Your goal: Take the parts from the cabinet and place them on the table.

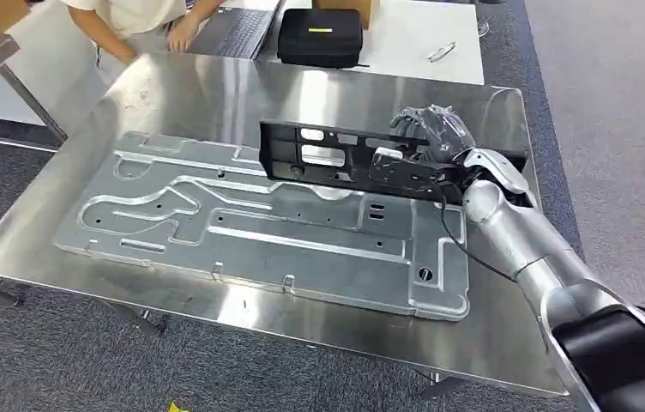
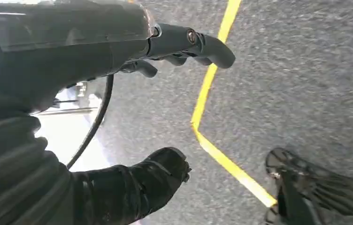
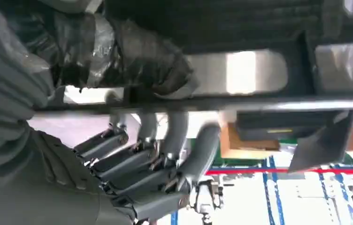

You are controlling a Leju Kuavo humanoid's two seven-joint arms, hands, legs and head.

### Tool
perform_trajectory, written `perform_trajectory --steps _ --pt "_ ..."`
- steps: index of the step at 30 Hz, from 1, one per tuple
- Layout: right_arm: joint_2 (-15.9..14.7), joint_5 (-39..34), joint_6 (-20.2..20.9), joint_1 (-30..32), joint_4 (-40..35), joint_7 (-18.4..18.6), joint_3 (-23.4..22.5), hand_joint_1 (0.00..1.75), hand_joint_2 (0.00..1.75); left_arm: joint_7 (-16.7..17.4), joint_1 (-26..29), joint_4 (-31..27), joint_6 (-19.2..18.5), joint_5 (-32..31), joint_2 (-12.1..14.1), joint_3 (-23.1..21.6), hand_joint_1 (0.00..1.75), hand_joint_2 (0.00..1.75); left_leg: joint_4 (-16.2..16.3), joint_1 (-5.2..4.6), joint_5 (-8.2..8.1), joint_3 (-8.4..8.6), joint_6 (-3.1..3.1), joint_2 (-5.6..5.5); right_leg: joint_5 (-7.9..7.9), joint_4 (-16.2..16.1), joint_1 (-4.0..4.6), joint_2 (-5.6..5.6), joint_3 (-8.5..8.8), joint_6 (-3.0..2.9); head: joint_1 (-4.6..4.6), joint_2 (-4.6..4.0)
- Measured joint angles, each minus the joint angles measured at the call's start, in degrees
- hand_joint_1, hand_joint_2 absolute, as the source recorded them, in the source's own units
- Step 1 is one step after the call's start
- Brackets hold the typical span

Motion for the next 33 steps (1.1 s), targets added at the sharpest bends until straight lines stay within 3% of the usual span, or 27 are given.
perform_trajectory --steps 5,6,11,33 --pt "0.44 0.00 -0.17 -0.65 2.56 -0.39 0.00 0.00 0.00 0.39 -0.07 0.00 -0.59 0.04 0.04 0.00 0.00 1.75 -0.79 0.12 -0.53 0.85 -0.37 0.16 -0.43 0.00 0.24 -0.01 0.51 -0.54 0.02 0.00" --pt "0.50 0.00 -0.17 -0.72 2.97 -0.39 0.00 0.00 0.00 0.44 -0.05 0.00 -0.59 0.20 0.04 0.00 0.00 0.00 -0.81 0.15 -0.58 0.96 -0.46 0.16 -0.44 0.00 0.27 -0.02 0.63 -0.56 0.02 0.00" --pt "0.55 0.00 -0.17 -0.74 3.95 -0.39 0.00 0.00 0.00 0.59 0.00 0.00 0.04 0.50 0.04 0.00 0.00 0.00 -0.81 0.15 -0.55 1.21 -0.82 0.16 -0.43 0.00 0.28 -0.05 0.99 -0.56 0.02 0.00" --pt "0.55 0.94 -0.17 -0.92 4.87 -0.39 0.00 0.00 0.00 -0.66 0.06 0.00 0.13 -0.04 0.04 0.02 0.00 0.00 -0.47 0.07 -0.63 1.26 -0.82 0.16 -0.37 -0.15 0.22 -0.06 1.28 -0.48 0.02 0.00"
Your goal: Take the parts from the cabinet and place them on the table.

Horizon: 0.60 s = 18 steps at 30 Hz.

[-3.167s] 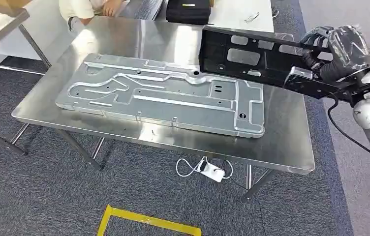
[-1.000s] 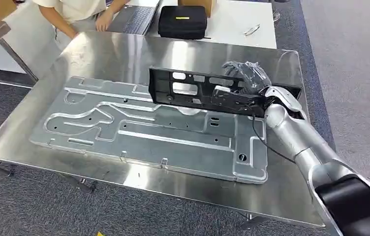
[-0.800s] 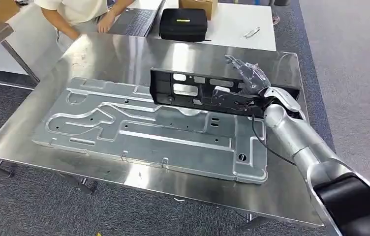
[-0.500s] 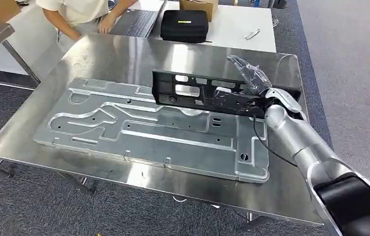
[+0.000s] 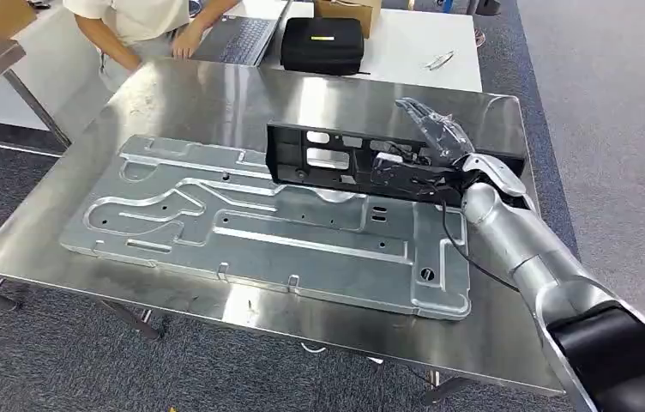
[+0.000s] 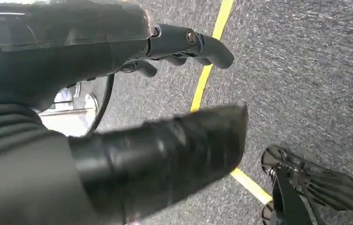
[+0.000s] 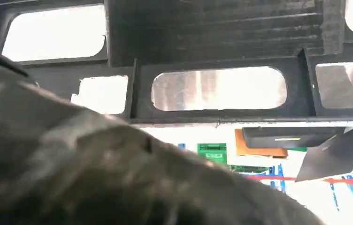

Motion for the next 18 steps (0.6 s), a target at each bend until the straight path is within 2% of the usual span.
perform_trajectory --steps 6,9,12,15,18 --pt "0.00 0.46 -0.21 0.05 -1.53 0.00 0.02 0.00 0.00 -0.04 0.00 0.00 0.00 -0.11 0.00 0.04 0.00 0.00 0.00 0.00 0.00 -0.01 0.00 -0.01 0.00 0.00 0.00 -0.01 -0.01 0.00 0.00 0.00" --pt "0.00 1.44 -2.21 0.32 -3.68 0.42 0.02 0.00 0.00 -0.04 0.05 0.00 0.02 -0.17 0.00 0.13 0.00 0.00 0.00 0.00 0.00 -0.01 0.00 -0.01 0.00 0.00 0.01 -0.01 -0.01 0.00 0.02 0.00" --pt "-0.48 2.45 -5.49 0.97 -10.13 2.69 -0.15 0.00 0.00 -0.07 0.15 0.00 0.09 -0.11 0.00 0.44 0.00 0.00 0.00 0.00 0.00 -0.01 0.00 0.00 0.00 0.00 0.00 0.02 -0.04 0.00 0.00 0.00" --pt "-1.73 3.26 -6.21 1.59 -20.52 5.38 -1.38 0.00 0.00 -0.09 0.29 -0.04 0.17 -0.09 -0.09 1.12 0.00 0.00 0.01 -0.01 -0.01 -0.02 0.00 0.00 -0.01 0.00 0.00 0.02 -0.06 -0.01 0.00 0.00" --pt "-2.51 4.68 -7.19 2.38 -30.59 6.56 -3.04 0.00 0.00 -0.28 0.51 -0.20 0.17 -0.13 -0.26 1.51 0.00 0.00 0.00 0.00 -0.04 -0.02 -0.03 0.00 -0.02 -0.04 0.02 0.00 -0.05 0.00 0.00 0.00"
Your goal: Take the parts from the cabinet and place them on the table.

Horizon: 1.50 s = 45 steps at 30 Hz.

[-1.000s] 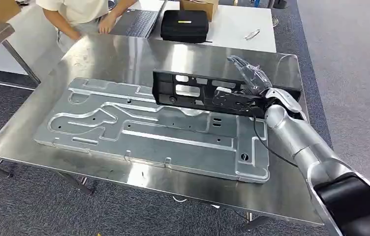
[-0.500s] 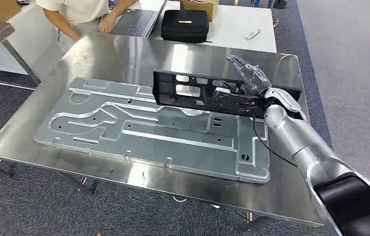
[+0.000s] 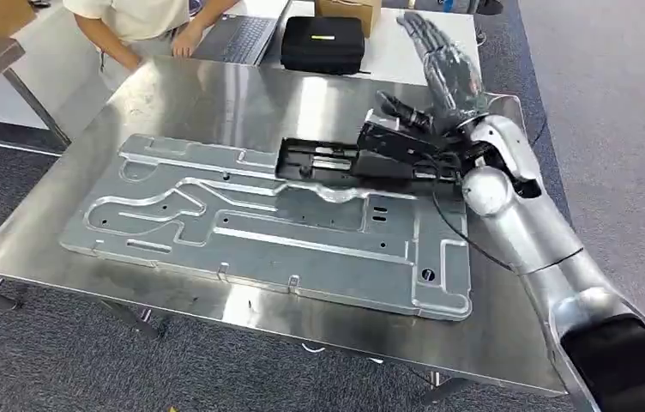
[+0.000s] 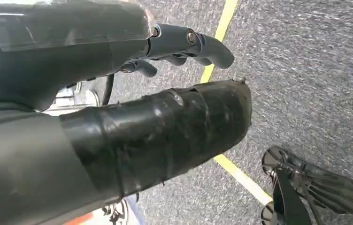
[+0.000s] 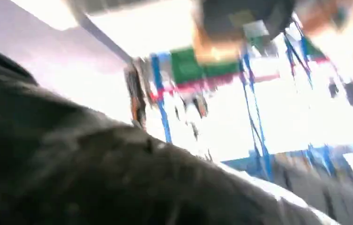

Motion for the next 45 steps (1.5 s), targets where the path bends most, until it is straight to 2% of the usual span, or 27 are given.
perform_trajectory --steps 2,5,6,7,10,12,13,15,16,17,18,20,22,23,25,27,29,31,32,36,37,38,40,41,42,43,45 --pt "-0.48 1.11 -0.96 0.86 -5.81 0.00 -0.55 0.00 0.00 -0.28 0.15 0.00 0.00 -0.09 -0.09 0.20 0.00 0.00 0.09 -0.03 -0.14 -0.03 0.09 0.00 0.03 -0.11 -0.11 0.00 0.05 0.06 0.02 0.00" --pt "-0.72 1.83 -1.09 2.26 -12.22 0.00 -0.59 0.00 0.00 -0.70 0.19 -0.11 0.00 -0.50 -0.11 0.26 0.00 0.00 0.25 -0.31 0.02 0.00 1.21 -0.01 0.58 -0.77 -0.43 0.08 0.31 0.91 0.00 0.00" --pt "-0.96 1.90 -1.07 2.71 -13.99 0.00 -0.59 0.00 0.00 -0.81 0.19 -0.11 0.00 -0.68 -0.11 0.26 0.00 0.00 -1.25 -0.14 1.11 0.61 1.67 0.07 0.91 -1.35 -0.20 0.14 0.67 1.29 -0.02 0.00" --pt "-1.42 1.99 -1.03 3.07 -14.99 0.02 -0.59 0.00 0.00 -0.81 0.17 -0.11 0.00 -0.94 -0.15 0.26 0.00 0.00 -2.55 0.51 1.89 1.37 1.53 0.63 0.17 -0.82 -0.26 -0.08 0.64 1.32 0.07 0.00" --pt "-1.88 2.80 -0.54 4.02 -17.54 0.72 -0.30 0.00 0.00 -0.96 0.13 -0.11 0.02 -1.38 -0.35 0.26 0.00 0.00 -3.09 0.46 2.40 1.20 2.02 0.86 -5.95 9.28 -0.44 -0.22 -3.82 1.63 0.09 0.00" --pt "-2.40 3.45 -0.39 5.31 -18.44 1.86 0.02 0.00 0.00 -0.96 0.15 -0.11 0.04 -1.66 -0.48 0.26 0.00 0.00 -2.59 0.53 2.36 0.75 1.96 0.86 -7.24 14.82 -0.81 -0.30 -6.23 2.07 0.09 0.00" --pt "-2.51 3.67 -0.41 5.63 -18.85 2.14 0.18 0.00 0.00 -0.96 0.16 -0.11 0.04 -1.73 -0.55 0.26 0.00 0.00 -2.16 0.65 2.26 0.50 1.81 0.85 -5.89 13.47 -1.01 -0.33 -5.51 2.28 0.09 0.00" --pt "-2.58 3.69 -0.41 5.72 -19.62 2.18 0.20 0.00 0.00 -0.96 0.14 -0.11 0.04 -1.86 -0.72 0.28 0.00 0.00 -0.82 1.07 1.70 -0.13 1.12 0.84 -1.39 5.10 -1.47 -0.55 -1.05 2.78 0.09 0.00" --pt "-2.62 3.69 -0.41 5.74 -20.01 2.18 0.20 0.00 0.00 -0.96 0.14 -0.11 0.09 -1.86 -0.72 0.28 0.00 0.00 0.19 1.24 1.20 -0.58 0.52 0.85 -1.01 0.63 -1.64 -0.64 0.93 3.05 0.09 0.00" --pt "-2.73 3.69 -0.41 5.80 -20.12 2.18 0.26 0.00 0.00 -0.96 0.16 -0.26 0.13 -1.86 -0.48 0.28 0.00 0.00 0.78 0.89 0.96 -1.26 -0.02 0.70 -1.49 1.28 -1.06 -0.27 0.78 2.80 0.15 0.00" --pt "-2.75 3.74 -0.41 5.98 -20.54 2.18 0.29 0.00 0.00 -0.96 0.13 -0.26 0.15 -1.86 -0.50 0.31 0.00 0.00 1.42 0.76 0.93 -1.69 -0.38 0.59 -1.27 1.35 -1.08 -0.11 0.43 1.75 -0.07 0.00" --pt "-2.86 3.91 -0.44 6.19 -20.75 2.64 0.31 0.00 0.00 -0.96 0.11 -0.26 0.15 -1.90 -0.68 0.28 0.00 0.00 1.04 1.01 1.29 -1.75 -1.04 0.52 -1.10 1.58 -0.71 -0.16 0.01 1.05 0.04 0.00" --pt "-2.91 4.17 -0.44 6.14 -21.08 3.04 0.31 0.00 0.00 -0.85 0.21 -0.28 0.26 -2.08 -0.83 0.28 0.00 0.00 1.73 1.22 0.58 -2.22 -1.49 0.53 -0.32 1.00 -1.00 -0.31 -0.24 -0.17 0.04 0.00" --pt "-2.91 4.22 -0.46 6.19 -21.17 3.06 0.31 0.00 0.00 -0.85 0.22 -0.28 0.35 -2.08 -0.83 0.28 0.00 0.00 3.25 1.21 -1.24 -2.77 -1.53 0.54 -0.07 0.85 -0.95 -0.31 -0.43 -0.55 0.02 0.00" --pt "-2.95 4.35 -0.46 6.37 -21.25 3.04 0.31 0.00 0.00 -0.79 0.15 -0.28 0.72 -2.21 -0.83 0.31 0.00 0.00 11.38 1.17 -6.74 -5.77 -1.64 0.52 0.60 0.86 -0.76 -0.34 -1.30 -1.04 0.00 0.00" --pt "-3.19 4.39 -0.54 7.07 -21.25 3.06 0.31 0.00 0.00 -0.66 0.14 -0.28 0.92 -2.21 -0.87 0.31 0.00 0.00 17.32 1.16 -9.21 -7.60 -1.56 0.53 1.28 0.87 -0.36 -0.41 -2.20 -1.16 0.00 0.00" --pt "-3.86 4.39 -0.61 7.70 -21.25 3.10 0.31 0.00 0.00 -0.48 0.14 -0.28 1.05 -2.23 -0.96 0.31 0.00 0.00 13.89 1.01 -7.05 -4.84 -0.97 0.53 2.06 0.88 -0.05 -0.41 -3.06 -1.09 0.00 0.00" --pt "-4.72 4.35 -0.76 7.95 -21.28 3.15 0.15 0.00 0.00 -0.42 0.10 -0.28 1.16 -2.38 -0.98 0.31 0.00 0.00 3.62 0.51 -3.37 1.53 0.30 0.48 2.93 0.87 0.18 -0.35 -3.78 -0.95 0.02 0.00" --pt "-5.16 4.30 -0.96 8.21 -21.45 3.15 0.00 0.00 0.00 -0.41 -0.10 -0.39 1.22 -2.47 -0.88 0.31 0.00 0.00 -0.05 0.06 -3.99 3.19 0.93 0.47 3.41 0.83 0.09 -0.43 -3.92 -0.74 0.00 0.00" --pt "-7.69 3.52 -1.13 10.14 -21.60 3.12 -0.79 0.00 0.00 -0.48 -0.03 -0.46 1.42 -3.06 -1.03 0.31 0.00 0.00 -0.22 -0.69 -1.55 2.34 1.31 0.46 5.42 -0.69 -0.31 -0.74 -3.52 1.07 -0.11 0.00" --pt "-8.55 3.45 -1.11 10.60 -21.60 3.10 -0.96 0.00 0.00 -0.46 0.07 -0.46 1.46 -3.08 -1.07 0.31 0.00 0.00 -1.58 0.18 0.06 2.19 1.61 0.63 5.59 -0.85 -0.13 -0.74 -3.94 1.46 0.07 0.00" --pt "-9.40 3.32 -1.09 11.05 -21.65 3.13 -1.22 0.00 0.00 -0.57 -0.13 -0.46 1.49 -3.19 -1.22 0.31 0.00 0.00 -1.99 -0.07 1.07 1.67 1.83 0.93 3.02 0.04 -0.27 -0.56 -4.53 1.66 -0.07 0.00" --pt "-11.19 3.06 -1.09 12.10 -21.78 3.21 -1.90 0.00 0.00 -0.68 -0.09 -0.46 1.64 -3.48 -1.31 0.31 0.00 0.00 -2.03 -0.14 2.41 -0.03 2.57 1.26 -4.26 6.78 -0.30 -0.59 -6.21 1.98 0.07 0.00" --pt "-12.21 2.67 -1.07 12.99 -21.91 3.21 -2.29 0.00 0.00 -0.70 -0.02 -0.46 1.68 -3.52 -1.42 0.31 0.00 0.00 -1.89 -0.23 2.96 -0.78 2.65 1.39 -6.68 10.92 -0.33 -0.59 -6.96 2.22 0.09 0.00" --pt "-13.43 2.32 -1.07 14.17 -22.11 3.21 -2.68 0.00 0.00 -0.70 0.04 -0.46 1.70 -3.61 -1.53 0.31 0.00 0.00 -1.71 -0.26 3.47 -1.65 2.66 1.48 -7.60 14.48 -0.36 -0.59 -7.33 2.43 0.07 0.00" --pt "-14.25 2.25 -1.07 15.28 -22.28 3.15 -3.06 0.00 0.00 -0.70 0.10 -0.46 1.70 -3.65 -1.57 0.31 0.00 0.00 -1.42 -0.26 3.90 -2.60 2.63 1.68 -6.82 15.94 -0.36 -0.60 -6.81 2.58 0.07 0.00" --pt "-15.74 2.07 -1.07 16.37 -22.79 3.04 -3.98 0.00 0.00 -0.70 0.21 -0.46 1.73 -3.89 -1.81 0.31 0.00 0.00 -0.46 -0.24 4.48 -4.43 2.46 2.34 -3.51 11.89 -0.40 -0.85 -2.49 2.72 0.07 0.00"
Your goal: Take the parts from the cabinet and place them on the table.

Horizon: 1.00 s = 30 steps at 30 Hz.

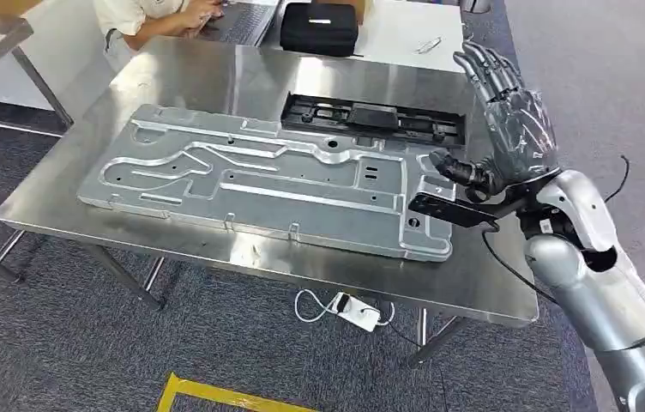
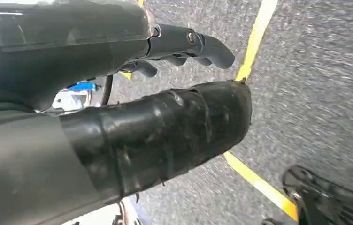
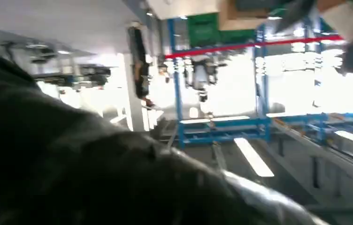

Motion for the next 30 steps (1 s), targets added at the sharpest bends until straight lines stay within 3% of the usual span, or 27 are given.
perform_trajectory --steps 1,2,3,4,6,7,8,9,10,11,12,13,14,16,17,18,19,21,22,23,24,25,26,27,28,29,30 --pt "-0.46 -0.09 0.02 0.12 -0.33 0.00 -0.41 0.00 0.00 0.00 0.01 0.00 0.00 -0.11 -0.09 0.00 0.00 0.00 0.63 -0.01 0.20 -0.85 -0.14 0.42 0.96 -4.72 0.01 -0.66 3.69 -0.03 0.00 0.00" --pt "-0.79 -0.11 0.04 0.17 -0.68 0.02 -0.74 0.00 0.00 0.00 -0.04 0.00 0.00 -0.15 -0.09 0.00 0.00 0.00 1.36 -0.12 0.31 -1.38 -0.31 0.82 -0.28 -9.74 0.08 -2.38 7.46 -0.20 0.00 0.00" --pt "-1.20 -0.17 0.06 0.33 -1.13 0.11 -1.09 0.00 0.00 0.00 0.07 0.00 0.02 -0.19 -0.17 0.00 0.00 0.00 1.95 -0.45 0.39 -1.90 -0.49 0.99 -1.83 -13.08 0.88 -3.71 9.03 -0.58 0.00 0.00" --pt "-1.96 -0.35 -0.02 1.28 -1.79 0.26 -1.79 0.00 0.00 0.00 0.11 0.00 0.04 -0.24 -0.22 0.00 0.00 0.00 1.94 -0.44 0.65 -1.71 -0.81 1.50 -1.30 -12.38 0.83 -2.83 8.46 -1.33 -0.20 0.00" --pt "-3.86 -0.39 -0.20 3.50 -2.94 0.26 -3.18 0.00 0.00 0.00 -0.03 0.00 0.11 -0.76 -0.22 0.00 0.00 0.00 1.68 -0.32 1.39 -1.68 -1.38 1.94 -0.95 -12.72 1.02 -2.20 7.95 -1.95 -0.02 0.00" --pt "-4.74 -0.39 -0.33 4.94 -3.52 0.26 -3.87 0.00 0.00 0.02 0.12 0.00 0.15 -0.98 -0.22 -0.02 0.00 0.00 1.65 -0.55 1.74 -1.73 -1.79 2.13 -0.11 -13.31 0.55 -1.86 7.74 -2.55 0.04 0.00" --pt "-5.22 -0.28 -0.61 5.99 -4.24 0.26 -4.91 0.00 0.00 0.02 0.17 0.00 0.22 -1.37 -0.24 -0.02 0.00 0.00 2.46 -0.20 0.07 -2.01 -2.30 1.18 0.64 -13.54 0.30 -1.70 7.35 -2.91 0.02 0.00" --pt "-5.62 -0.11 -0.85 7.20 -4.83 0.24 -5.57 0.00 0.00 0.02 0.32 0.00 0.26 -1.57 -0.43 -0.02 0.00 0.00 4.53 -0.11 -3.33 -2.90 -2.71 -0.01 1.31 -13.61 0.30 -1.29 6.71 -3.16 -0.02 0.00" --pt "-6.12 0.22 -1.20 8.97 -5.95 0.13 -6.45 0.00 0.00 0.07 0.38 0.00 0.35 -1.70 -0.46 -0.02 0.00 0.00 8.19 0.10 -7.33 -3.80 -2.89 -0.77 1.96 -13.60 0.31 -0.85 5.90 -3.52 -0.02 0.00" --pt "-6.56 0.77 -1.29 10.51 -6.82 0.11 -7.17 0.00 0.00 0.02 0.51 0.00 0.44 -2.08 -0.46 -0.02 0.00 0.00 12.20 0.14 -10.42 -4.57 -3.02 -1.11 2.58 -13.52 0.34 -0.51 5.00 -3.48 -0.02 0.00" --pt "-6.88 1.40 -1.29 11.65 -7.28 0.11 -7.61 0.00 0.00 -0.09 0.50 0.00 0.52 -2.32 -0.46 -0.04 0.00 0.00 15.80 0.16 -12.39 -4.95 -3.11 -1.27 3.32 -13.46 0.33 0.01 4.11 -3.46 -0.02 0.00" --pt "-7.06 2.21 -1.33 12.89 -7.78 0.13 -8.02 0.00 0.00 -0.13 0.49 -0.02 0.63 -2.71 -0.44 -0.09 0.00 0.00 17.74 0.21 -12.17 -4.62 -3.15 -1.31 4.14 -13.37 0.27 0.61 3.14 -3.37 -0.06 0.00" --pt "-7.30 3.04 -1.53 14.74 -8.66 0.18 -8.48 0.00 0.00 -0.29 0.41 -0.06 0.72 -3.14 -0.41 -0.17 0.00 0.00 17.38 0.26 -10.28 -3.24 -3.08 -1.35 4.93 -13.34 0.24 1.20 2.09 -3.16 -0.04 0.00" --pt "-7.65 5.30 -2.10 18.45 -10.54 0.48 -9.16 0.00 0.00 -1.05 0.14 -0.13 1.18 -3.85 -0.46 -0.44 0.00 0.00 11.26 0.30 -5.99 2.30 -2.59 -1.83 6.33 -13.31 0.21 2.05 0.25 -2.71 -0.04 0.00" --pt "-7.63 6.46 -2.45 19.81 -11.42 0.81 -9.18 0.00 0.00 -1.20 -0.08 -0.13 1.40 -4.13 -0.50 -0.53 0.00 0.00 6.40 0.36 -5.94 6.05 -2.19 -3.58 7.04 -13.22 0.11 2.51 -0.34 -2.48 -0.07 0.00" --pt "-7.65 7.36 -2.92 21.45 -12.52 1.35 -9.24 0.00 0.00 -1.22 -0.33 -0.13 1.57 -4.35 -0.55 -0.55 0.00 0.00 0.83 0.11 -7.96 10.24 -1.72 -5.77 7.58 -13.14 0.30 2.92 -0.87 -2.07 -0.07 0.00" --pt "-7.63 8.01 -3.45 22.70 -13.42 1.44 -9.27 0.00 0.00 -1.29 -0.39 -0.13 1.70 -4.39 -0.57 -0.59 0.00 0.00 -1.83 0.16 -8.74 11.06 -1.66 -5.90 8.29 -13.18 0.25 3.15 -0.97 -1.79 0.02 0.00" --pt "-7.65 8.52 -3.78 24.41 -14.49 1.68 -9.27 0.00 0.00 -1.29 -0.69 -0.13 1.77 -4.41 -0.72 -0.66 0.00 0.00 -1.43 -0.26 -8.06 10.44 -1.29 -5.04 9.86 -14.21 0.12 4.12 -0.86 -0.96 -0.06 0.00" --pt "-7.67 8.61 -3.87 25.15 -14.80 1.88 -9.27 0.00 0.00 -1.29 -0.81 -0.13 1.77 -4.46 -0.72 -0.68 0.00 0.00 -1.77 -0.29 -7.26 10.01 -0.73 -4.24 10.75 -14.69 0.16 4.87 -1.00 -0.41 0.07 0.00" --pt "-7.82 8.66 -3.98 25.80 -14.88 1.92 -9.29 0.00 0.00 -1.29 -0.90 -0.13 1.77 -4.50 -0.96 -0.68 0.00 0.00 -2.11 0.16 -6.28 9.46 -0.18 -3.15 9.96 -14.21 -0.23 4.28 -1.44 -0.42 -0.02 0.00" --pt "-8.04 8.66 -4.07 26.06 -15.06 1.95 -9.31 0.00 0.00 -1.29 -0.89 -0.13 1.79 -4.50 -0.98 -0.70 0.00 0.00 -2.10 0.04 -5.57 8.57 0.32 -2.50 6.19 -12.27 0.13 2.65 -2.41 -0.49 0.13 0.00" --pt "-8.09 8.66 -4.07 26.13 -15.26 1.95 -9.31 0.00 0.00 -1.29 -0.85 -0.13 1.81 -4.50 -1.00 -0.72 0.00 0.00 -2.09 -0.10 -4.94 7.66 0.96 -1.71 1.73 -8.62 -0.09 1.51 -3.36 -0.35 0.17 0.00" --pt "-8.08 8.66 -4.04 26.26 -15.43 1.97 -9.33 0.00 0.00 -1.29 -0.78 -0.13 1.86 -4.50 -1.03 -0.74 0.00 0.00 -2.04 -0.18 -4.31 6.81 1.07 -0.90 -1.82 -4.45 -0.12 0.93 -4.07 -0.13 0.17 0.00" --pt "-8.11 8.70 -3.98 26.74 -15.50 1.97 -9.33 0.00 0.00 -1.29 -0.67 -0.13 1.90 -4.63 -1.05 -0.72 0.00 0.00 -2.01 -0.32 -3.61 5.85 1.13 -0.10 -4.06 -0.07 -0.13 0.71 -4.54 0.15 0.15 0.00" --pt "-8.11 9.02 -3.98 27.63 -15.67 1.99 -9.33 0.00 0.00 -1.38 -0.68 -0.13 1.97 -4.85 -1.03 -0.74 0.00 0.00 -1.80 -0.37 -2.96 5.07 1.09 0.52 -4.06 3.23 -0.16 0.61 -4.63 0.36 0.15 0.00" --pt "-8.11 9.56 -3.98 28.96 -15.91 2.08 -9.33 0.00 0.00 -1.38 -0.74 -0.15 2.08 -4.98 -1.03 -0.77 0.00 0.00 -1.49 -0.41 -2.35 3.90 0.99 1.05 -2.12 4.85 -0.23 0.52 -3.92 0.53 0.17 0.00" --pt "-8.11 10.50 -4.06 30.31 -16.45 2.40 -9.33 0.00 0.00 -1.40 -0.78 -0.15 2.16 -5.20 -1.03 -0.85 0.00 0.00 -1.04 -0.45 -1.86 2.80 0.87 1.52 0.29 4.33 -0.29 0.45 -2.37 0.60 0.15 0.00"
